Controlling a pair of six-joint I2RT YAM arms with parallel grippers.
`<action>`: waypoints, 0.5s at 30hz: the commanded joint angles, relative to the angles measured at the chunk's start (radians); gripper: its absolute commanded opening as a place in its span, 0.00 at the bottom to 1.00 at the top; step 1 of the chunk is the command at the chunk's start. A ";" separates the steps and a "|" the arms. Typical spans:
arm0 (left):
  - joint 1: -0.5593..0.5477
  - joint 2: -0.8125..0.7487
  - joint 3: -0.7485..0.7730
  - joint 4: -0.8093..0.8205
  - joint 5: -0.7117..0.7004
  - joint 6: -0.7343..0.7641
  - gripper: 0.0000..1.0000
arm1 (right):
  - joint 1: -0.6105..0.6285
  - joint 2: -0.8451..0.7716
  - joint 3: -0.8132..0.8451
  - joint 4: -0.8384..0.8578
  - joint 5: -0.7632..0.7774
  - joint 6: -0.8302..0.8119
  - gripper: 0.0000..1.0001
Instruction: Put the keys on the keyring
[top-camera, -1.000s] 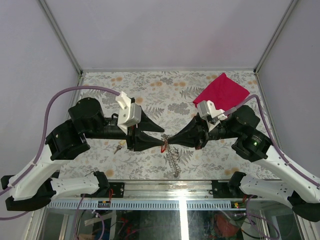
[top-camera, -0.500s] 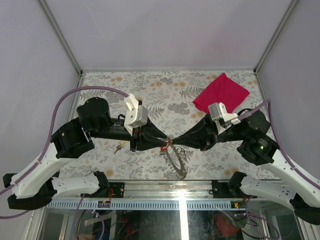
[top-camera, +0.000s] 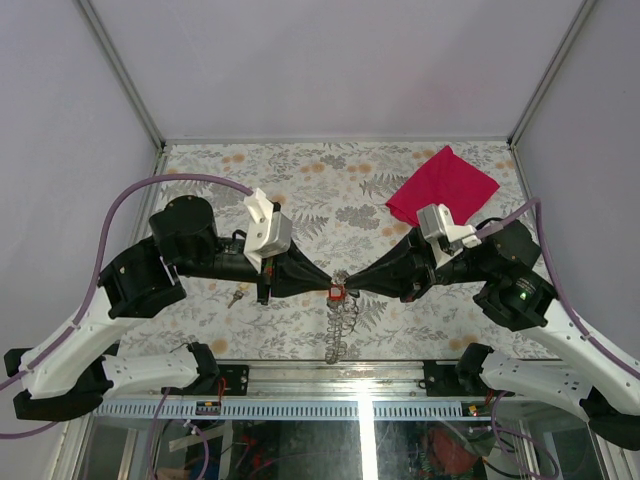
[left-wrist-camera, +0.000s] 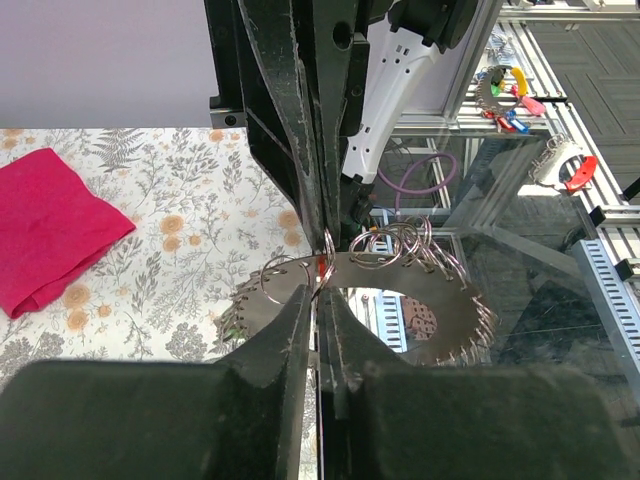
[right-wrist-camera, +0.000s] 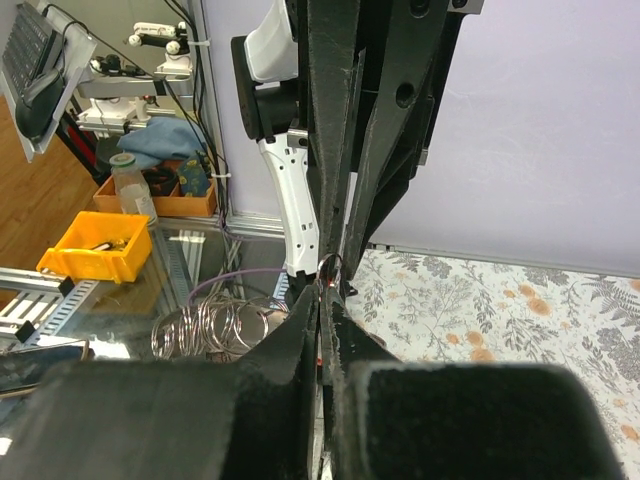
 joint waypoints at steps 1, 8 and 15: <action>-0.005 -0.019 0.000 0.025 0.014 -0.005 0.02 | 0.004 -0.015 0.005 0.108 0.045 0.020 0.00; -0.004 -0.029 -0.027 0.041 -0.012 -0.007 0.00 | 0.004 -0.026 -0.023 0.191 0.101 0.081 0.00; -0.005 -0.035 -0.045 0.061 -0.019 -0.011 0.00 | 0.004 -0.051 -0.089 0.356 0.173 0.177 0.00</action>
